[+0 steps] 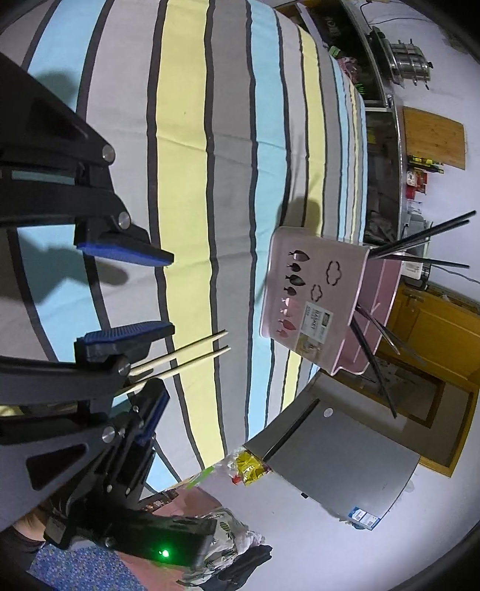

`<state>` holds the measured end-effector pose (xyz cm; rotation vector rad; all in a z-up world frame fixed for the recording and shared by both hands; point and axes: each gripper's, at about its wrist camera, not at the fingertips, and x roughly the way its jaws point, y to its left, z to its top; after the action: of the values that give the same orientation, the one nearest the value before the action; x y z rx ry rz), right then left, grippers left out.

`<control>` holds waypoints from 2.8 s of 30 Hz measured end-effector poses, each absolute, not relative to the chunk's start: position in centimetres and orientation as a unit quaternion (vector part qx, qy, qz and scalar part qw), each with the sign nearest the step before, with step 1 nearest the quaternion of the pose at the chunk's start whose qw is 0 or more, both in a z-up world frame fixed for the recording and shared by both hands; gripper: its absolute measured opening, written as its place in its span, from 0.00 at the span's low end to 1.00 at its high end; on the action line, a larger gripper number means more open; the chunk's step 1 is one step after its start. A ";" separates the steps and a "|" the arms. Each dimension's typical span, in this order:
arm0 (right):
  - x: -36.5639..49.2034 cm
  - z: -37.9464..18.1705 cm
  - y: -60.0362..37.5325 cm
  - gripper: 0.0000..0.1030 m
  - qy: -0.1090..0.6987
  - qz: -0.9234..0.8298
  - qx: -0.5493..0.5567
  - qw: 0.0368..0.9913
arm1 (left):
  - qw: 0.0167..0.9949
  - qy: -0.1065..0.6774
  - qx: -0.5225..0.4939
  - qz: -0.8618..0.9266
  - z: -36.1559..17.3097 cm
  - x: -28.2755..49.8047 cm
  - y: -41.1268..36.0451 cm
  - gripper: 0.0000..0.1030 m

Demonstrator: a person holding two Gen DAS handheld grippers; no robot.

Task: Organize utensils
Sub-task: 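Close the right gripper on a wooden chopstick while the left gripper grasps the other, then carry both wooden chopsticks up over the pink basket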

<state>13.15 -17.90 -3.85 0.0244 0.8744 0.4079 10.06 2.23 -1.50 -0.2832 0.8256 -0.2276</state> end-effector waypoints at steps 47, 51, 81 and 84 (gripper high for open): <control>18.7 -3.7 -22.0 0.12 0.457 0.157 -0.004 0.875 | 0.862 0.487 -0.036 -0.133 -4.2 17.4 -2.4 0.17; 19.5 -3.8 -21.4 0.11 0.463 0.159 -0.012 0.872 | 0.864 0.486 -0.006 -0.132 -4.2 17.7 -3.2 0.17; 18.3 9.0 -21.3 0.05 0.334 0.188 0.017 0.923 | 0.914 0.376 -0.031 -0.148 8.7 17.7 -0.6 0.04; 18.0 9.9 -21.3 0.05 0.318 0.186 0.020 0.929 | 0.919 0.365 -0.034 -0.147 9.4 17.8 -0.5 0.04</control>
<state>17.97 -21.32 9.94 0.0415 0.6522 0.3801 17.78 -0.54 9.44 -0.0703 0.7501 -0.3025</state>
